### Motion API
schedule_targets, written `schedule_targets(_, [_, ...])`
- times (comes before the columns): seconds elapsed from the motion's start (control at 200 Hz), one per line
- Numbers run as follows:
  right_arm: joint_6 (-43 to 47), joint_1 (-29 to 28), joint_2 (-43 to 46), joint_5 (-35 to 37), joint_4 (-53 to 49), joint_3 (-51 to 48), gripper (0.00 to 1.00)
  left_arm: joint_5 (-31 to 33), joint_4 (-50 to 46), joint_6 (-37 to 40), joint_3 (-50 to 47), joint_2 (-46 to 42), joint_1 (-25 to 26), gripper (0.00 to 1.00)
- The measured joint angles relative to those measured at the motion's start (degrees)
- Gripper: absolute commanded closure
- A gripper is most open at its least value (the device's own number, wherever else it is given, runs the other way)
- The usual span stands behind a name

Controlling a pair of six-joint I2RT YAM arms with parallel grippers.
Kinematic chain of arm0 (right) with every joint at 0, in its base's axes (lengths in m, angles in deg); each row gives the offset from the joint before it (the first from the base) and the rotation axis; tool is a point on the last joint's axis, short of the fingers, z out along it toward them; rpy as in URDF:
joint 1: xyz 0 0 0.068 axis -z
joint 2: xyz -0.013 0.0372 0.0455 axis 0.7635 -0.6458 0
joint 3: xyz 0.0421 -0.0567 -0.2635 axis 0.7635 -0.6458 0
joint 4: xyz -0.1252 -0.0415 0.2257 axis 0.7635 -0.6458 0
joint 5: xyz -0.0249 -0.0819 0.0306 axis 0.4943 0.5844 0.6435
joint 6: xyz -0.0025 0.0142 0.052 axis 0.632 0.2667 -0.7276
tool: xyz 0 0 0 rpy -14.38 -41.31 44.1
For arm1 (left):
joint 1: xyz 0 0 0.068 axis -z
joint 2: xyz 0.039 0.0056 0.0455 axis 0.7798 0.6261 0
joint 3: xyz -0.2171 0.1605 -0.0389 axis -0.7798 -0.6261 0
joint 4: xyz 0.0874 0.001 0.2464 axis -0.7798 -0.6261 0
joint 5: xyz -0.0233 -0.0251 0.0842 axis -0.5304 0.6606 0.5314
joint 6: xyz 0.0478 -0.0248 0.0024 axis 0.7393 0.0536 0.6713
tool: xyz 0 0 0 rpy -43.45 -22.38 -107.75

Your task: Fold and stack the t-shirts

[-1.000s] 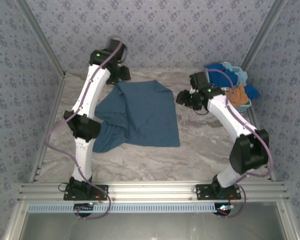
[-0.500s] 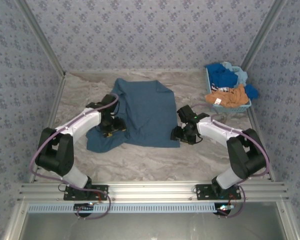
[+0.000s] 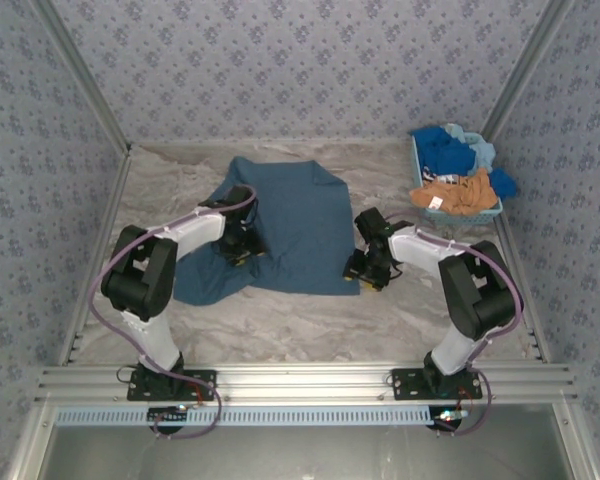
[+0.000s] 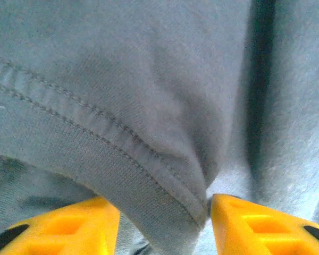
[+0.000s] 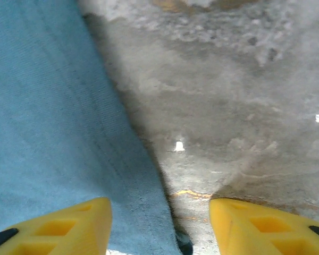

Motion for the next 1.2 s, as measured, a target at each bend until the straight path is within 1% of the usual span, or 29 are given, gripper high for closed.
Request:
schedule_targets(0.055, [-0.2,0.33,-0.44,0.57,-0.85,0.17,0.74,-0.02,0.11,0.04,0.61,0.39,0.0,0.84])
schedule_targets(0.1, [-0.9,0.7,-0.76,1.14,-2.01,0.39,0.83,0.04,0.15,0.76,1.03,0.66,-0.09,0.93])
schedule_targets(0.13, [-1.14,1.07,-0.96,1.42,-2.75,0.48,0.92,0.2,0.17,0.9,1.18,0.66,-0.2,0.99])
schedule_targets(0.17, [-1.2,1.57,-1.05,1.16,-3.32,0.7,1.0,0.46,0.11,1.09,1.2,0.59,-0.5,1.0])
schedule_targets(0.31, [-1.27,2.21,-0.59,0.83,-3.54,0.66,1.0,1.16,-1.62,1.27,1.2,-2.43,-3.08,1.0])
schedule_targets(0.515, [-0.15,3.15,0.44,2.32,-2.23,0.28,1.0,1.49,-6.54,2.19,1.88,-15.74,-9.33,1.0])
schedule_targets(0.67, [2.01,4.5,2.21,5.01,-0.96,0.46,1.0,1.11,-10.19,3.82,4.07,-21.88,-15.74,1.0])
schedule_targets(0.694, [2.29,4.2,2.43,5.29,-0.96,0.55,0.93,1.07,-10.6,4.33,4.37,-22.49,-17.42,1.0])
schedule_targets(0.759, [2.93,2.71,2.82,5.79,-0.74,0.66,0.65,0.72,-11.56,5.31,4.98,-23.15,-21.75,1.0])
schedule_targets(0.809, [3.63,1.14,2.89,5.73,-0.52,0.66,0.53,0.37,-11.74,5.86,5.16,-23.17,-25.03,1.0])
schedule_targets(0.864, [3.78,-0.81,2.43,5.09,-0.28,0.66,0.45,0.2,-12.11,6.43,5.55,-22.58,-28.06,1.0])
schedule_targets(0.944, [4.02,-3.3,0.48,4.26,0.57,0.92,0.43,-0.13,-12.15,6.82,6.6,-21.24,-30.56,1.0])
schedule_targets(1.004, [3.89,-4.39,-1.05,5.33,-0.66,2.34,0.5,-0.57,-12.2,7.23,8.04,-19.54,-31.32,1.0])
schedule_targets(1.054, [3.72,-4.37,-1.99,5.4,-1.55,3.41,0.6,-0.92,-12.07,7.52,9.33,-17.99,-31.76,1.0])
schedule_targets(1.119, [3.04,-4.0,-3.06,6.6,-3.78,4.35,0.84,-1.33,-11.98,8.02,10.58,-16.41,-32.48,1.0])
schedule_targets(1.169, [2.62,-3.28,-3.37,7.39,-5.18,4.68,1.0,-1.66,-12.02,8.46,11.32,-15.56,-33.48,1.0])
schedule_targets(1.204, [2.29,-2.75,-3.28,7.56,-5.99,4.76,1.0,-1.81,-12.07,8.81,11.87,-15.06,-34.45,1.0])
